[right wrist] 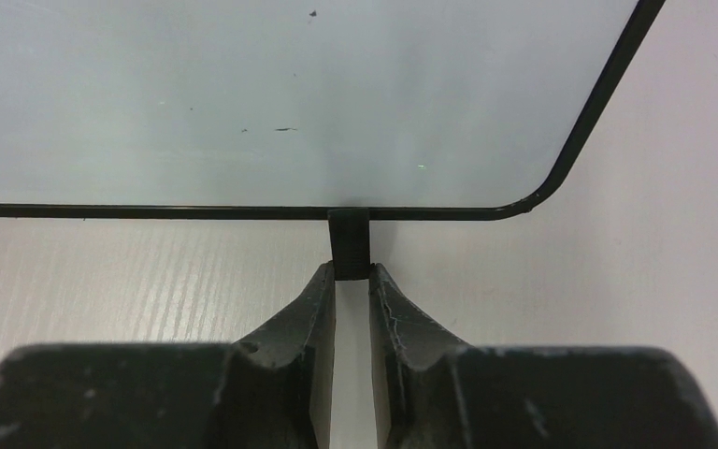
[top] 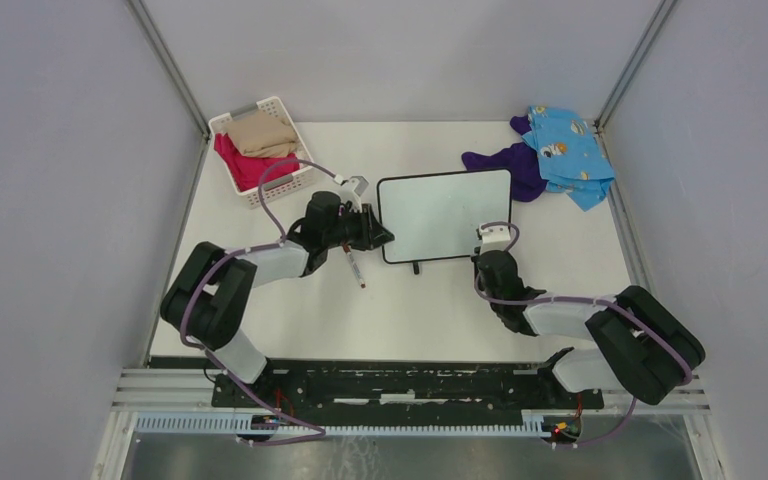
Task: Write a sentence on the whiteboard
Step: Adjust the whiteboard on the whiteboard stand.
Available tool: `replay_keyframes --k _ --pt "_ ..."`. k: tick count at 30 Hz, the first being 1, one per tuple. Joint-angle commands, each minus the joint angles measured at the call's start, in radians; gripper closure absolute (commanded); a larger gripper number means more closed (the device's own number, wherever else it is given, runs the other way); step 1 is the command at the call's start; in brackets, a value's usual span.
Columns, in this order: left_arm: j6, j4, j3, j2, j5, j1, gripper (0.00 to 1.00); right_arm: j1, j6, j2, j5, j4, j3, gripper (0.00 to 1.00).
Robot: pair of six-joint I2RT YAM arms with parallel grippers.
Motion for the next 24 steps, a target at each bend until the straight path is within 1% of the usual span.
replay_keyframes --k 1,6,10,14,20,24 --pt "0.039 -0.012 -0.026 -0.060 -0.118 0.018 0.98 -0.022 0.007 -0.024 0.068 -0.007 -0.019 0.79" --pt "0.041 -0.009 -0.032 -0.074 -0.106 0.017 0.98 -0.024 0.009 -0.021 0.054 -0.001 -0.017 0.79" --pt "0.030 -0.003 -0.006 -0.028 -0.026 0.010 0.98 -0.023 0.009 -0.017 0.010 0.027 -0.027 0.77" --pt "0.024 0.008 -0.003 0.011 -0.003 -0.003 0.96 -0.023 0.009 -0.013 -0.035 0.034 -0.021 0.76" --pt "0.028 0.006 -0.009 0.012 -0.005 -0.009 0.83 -0.022 0.015 -0.023 -0.040 0.031 -0.022 0.73" --pt "0.031 0.000 -0.008 0.009 -0.005 -0.008 0.73 -0.022 0.017 -0.035 -0.039 0.020 -0.021 0.68"
